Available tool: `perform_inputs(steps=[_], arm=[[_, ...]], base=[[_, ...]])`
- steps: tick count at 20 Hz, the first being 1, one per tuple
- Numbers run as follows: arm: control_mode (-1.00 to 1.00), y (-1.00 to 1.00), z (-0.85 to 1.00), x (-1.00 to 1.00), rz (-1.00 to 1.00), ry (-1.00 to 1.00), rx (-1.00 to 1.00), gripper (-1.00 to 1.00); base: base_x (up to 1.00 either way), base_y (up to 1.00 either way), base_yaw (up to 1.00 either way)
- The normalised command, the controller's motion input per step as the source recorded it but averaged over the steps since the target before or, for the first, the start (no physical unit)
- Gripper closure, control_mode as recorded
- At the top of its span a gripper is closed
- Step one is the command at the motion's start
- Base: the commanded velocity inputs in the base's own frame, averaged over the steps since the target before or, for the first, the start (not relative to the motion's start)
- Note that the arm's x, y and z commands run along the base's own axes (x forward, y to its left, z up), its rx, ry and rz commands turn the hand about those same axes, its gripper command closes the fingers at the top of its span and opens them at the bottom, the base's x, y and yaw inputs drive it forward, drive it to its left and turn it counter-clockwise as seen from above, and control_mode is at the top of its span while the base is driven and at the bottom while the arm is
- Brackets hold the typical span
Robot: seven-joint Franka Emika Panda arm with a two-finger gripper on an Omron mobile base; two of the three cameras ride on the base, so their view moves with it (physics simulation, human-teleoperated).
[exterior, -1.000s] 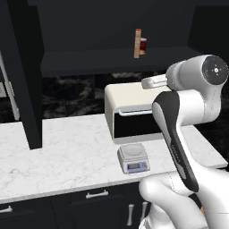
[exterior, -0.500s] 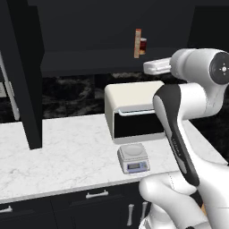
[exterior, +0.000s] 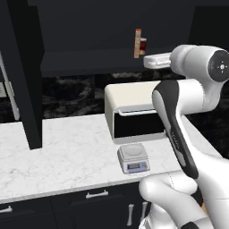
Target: Pick the boxed food and place it on the digital scale for weighing, and close the cabinet.
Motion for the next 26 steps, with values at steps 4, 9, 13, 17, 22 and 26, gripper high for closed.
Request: perform_inputs(steps=[4,9,13,17,22,26], arm=[[-1.0,-0.07,0.0,0.5,0.0,0.0,0.02,-1.0],[-1.0,-0.02,0.0,0.5,0.0,0.0,0.0,-1.0],[-1.0,0.0,0.0,0.53,0.0,0.0,0.0,-1.0],[-1.0,0.0,0.0,0.65,0.0,0.0,0.0,-1.0],[-1.0,0.0,0.0,0.69,-0.01,0.0,0.0,-1.0],[-1.0,-0.04,0.0,0.68,-0.05,0.0,0.0,-1.0]], base=[[0.0,0.0,0.0],[0.0,0.0,0.0],[0.0,0.0,0.0],[0.0,0.0,0.0],[0.0,0.0,0.0],[0.0,0.0,0.0]])
